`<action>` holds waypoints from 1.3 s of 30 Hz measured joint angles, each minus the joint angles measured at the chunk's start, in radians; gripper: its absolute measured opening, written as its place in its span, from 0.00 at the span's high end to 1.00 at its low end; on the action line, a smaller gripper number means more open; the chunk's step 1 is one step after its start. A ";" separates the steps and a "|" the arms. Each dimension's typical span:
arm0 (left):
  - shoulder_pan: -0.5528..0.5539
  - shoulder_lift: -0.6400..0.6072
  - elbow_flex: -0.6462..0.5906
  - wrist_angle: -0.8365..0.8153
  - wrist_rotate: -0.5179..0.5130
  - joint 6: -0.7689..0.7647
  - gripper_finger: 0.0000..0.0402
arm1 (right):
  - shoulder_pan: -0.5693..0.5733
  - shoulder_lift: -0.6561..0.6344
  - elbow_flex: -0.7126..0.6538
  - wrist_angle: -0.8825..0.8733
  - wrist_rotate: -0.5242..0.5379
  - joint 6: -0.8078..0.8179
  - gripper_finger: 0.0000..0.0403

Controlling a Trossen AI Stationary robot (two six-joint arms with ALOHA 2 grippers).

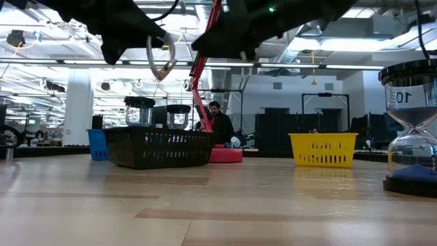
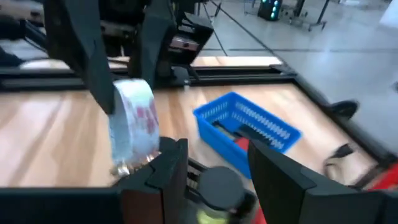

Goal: Pick & Place Office items
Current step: Put the white watch into the yellow bin

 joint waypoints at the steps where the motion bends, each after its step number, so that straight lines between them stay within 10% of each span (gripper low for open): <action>1: -0.001 0.003 -0.001 -0.002 -0.002 0.002 0.79 | 0.000 0.019 0.020 -0.002 0.000 0.030 0.61; 20: 0.001 0.033 -0.001 0.016 -0.042 0.003 0.79 | 0.051 0.113 0.228 -0.330 -0.031 0.100 0.61; 39: 0.001 0.033 -0.001 0.039 -0.063 0.003 0.80 | 0.031 0.143 0.243 -0.238 -0.026 0.160 0.61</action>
